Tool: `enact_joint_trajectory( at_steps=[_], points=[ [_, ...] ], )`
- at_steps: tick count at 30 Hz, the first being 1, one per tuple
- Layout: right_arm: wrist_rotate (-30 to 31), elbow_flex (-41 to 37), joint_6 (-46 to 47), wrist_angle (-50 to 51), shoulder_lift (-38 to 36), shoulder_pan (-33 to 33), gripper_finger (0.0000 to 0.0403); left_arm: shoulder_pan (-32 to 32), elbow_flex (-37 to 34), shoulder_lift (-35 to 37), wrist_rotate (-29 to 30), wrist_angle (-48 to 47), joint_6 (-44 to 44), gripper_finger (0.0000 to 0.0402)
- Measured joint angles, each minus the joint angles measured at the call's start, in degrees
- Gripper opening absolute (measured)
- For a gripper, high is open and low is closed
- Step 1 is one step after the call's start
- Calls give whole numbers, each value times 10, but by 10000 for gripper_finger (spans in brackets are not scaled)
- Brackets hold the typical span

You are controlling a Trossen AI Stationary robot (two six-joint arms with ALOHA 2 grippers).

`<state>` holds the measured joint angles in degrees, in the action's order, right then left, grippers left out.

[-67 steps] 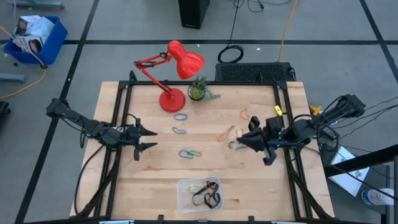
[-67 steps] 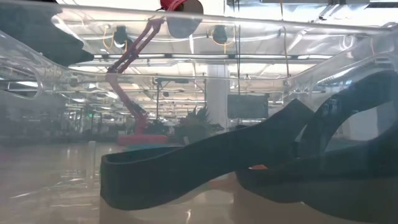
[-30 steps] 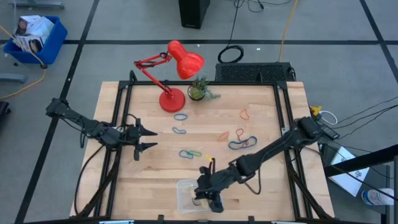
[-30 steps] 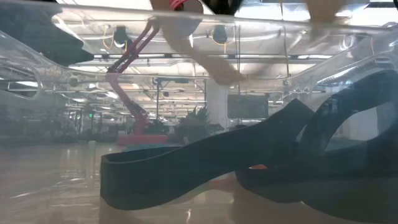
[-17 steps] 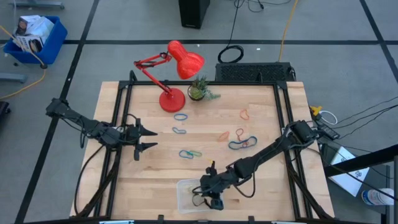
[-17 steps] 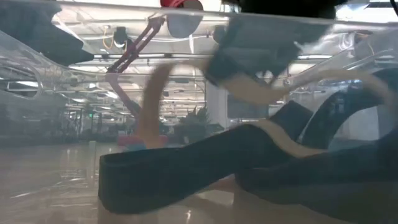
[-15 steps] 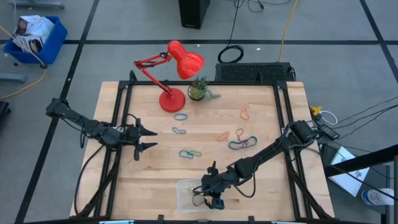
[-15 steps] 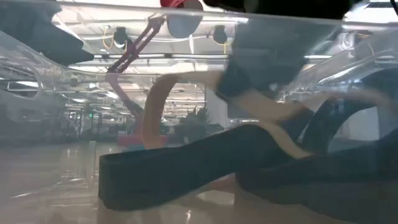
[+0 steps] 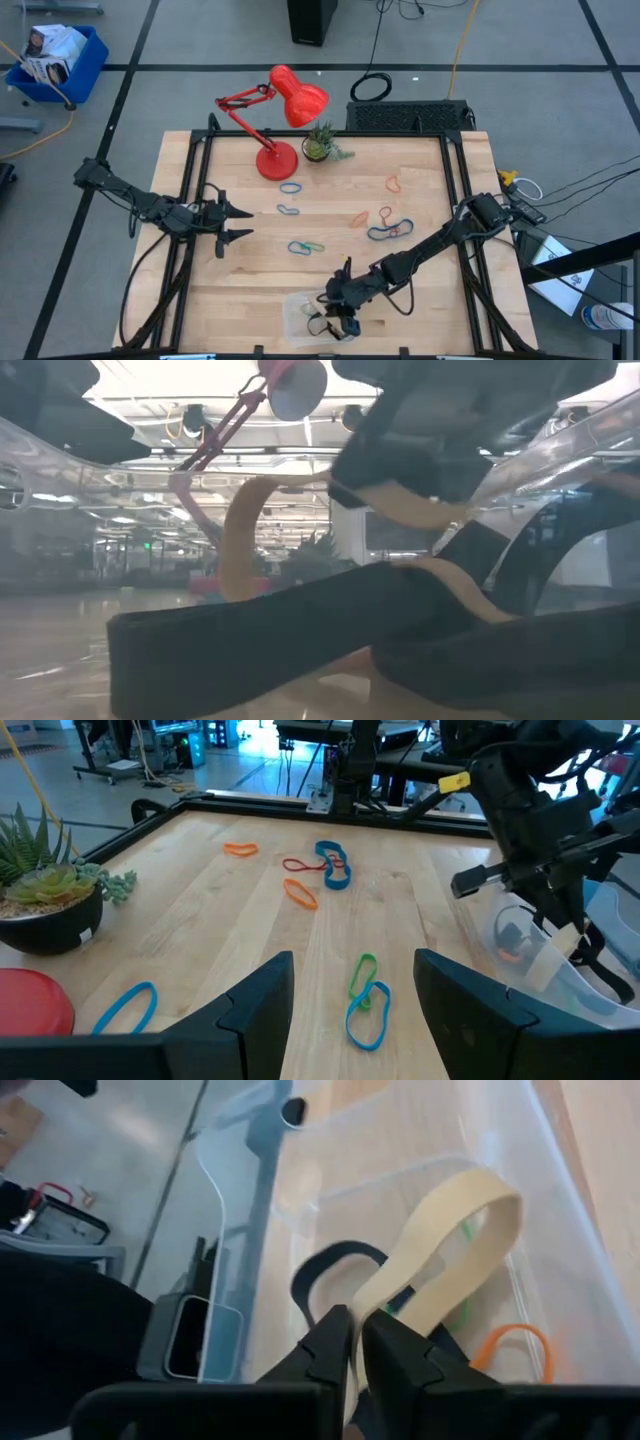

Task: Pick and place rubber bands into bin
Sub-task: Put the brown rubber band into the transparent bin

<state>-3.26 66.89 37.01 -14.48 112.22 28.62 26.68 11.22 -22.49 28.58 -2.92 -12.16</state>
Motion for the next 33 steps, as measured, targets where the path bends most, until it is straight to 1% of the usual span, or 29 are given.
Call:
enact_joint_trajectory(
  at_steps=[24, 28, 33],
  points=[
    [-1, 0, -1, -5, 0, 0, 38, 0, 0, 0, 0, 0, 0, 214],
    [-1, 0, 0, -5, 0, 0, 49, 0, 0, 0, 0, 0, 0, 214],
    [0, 0, 18, -5, 0, 0, 73, 0, 0, 0, 0, 0, 0, 214]
  ],
)
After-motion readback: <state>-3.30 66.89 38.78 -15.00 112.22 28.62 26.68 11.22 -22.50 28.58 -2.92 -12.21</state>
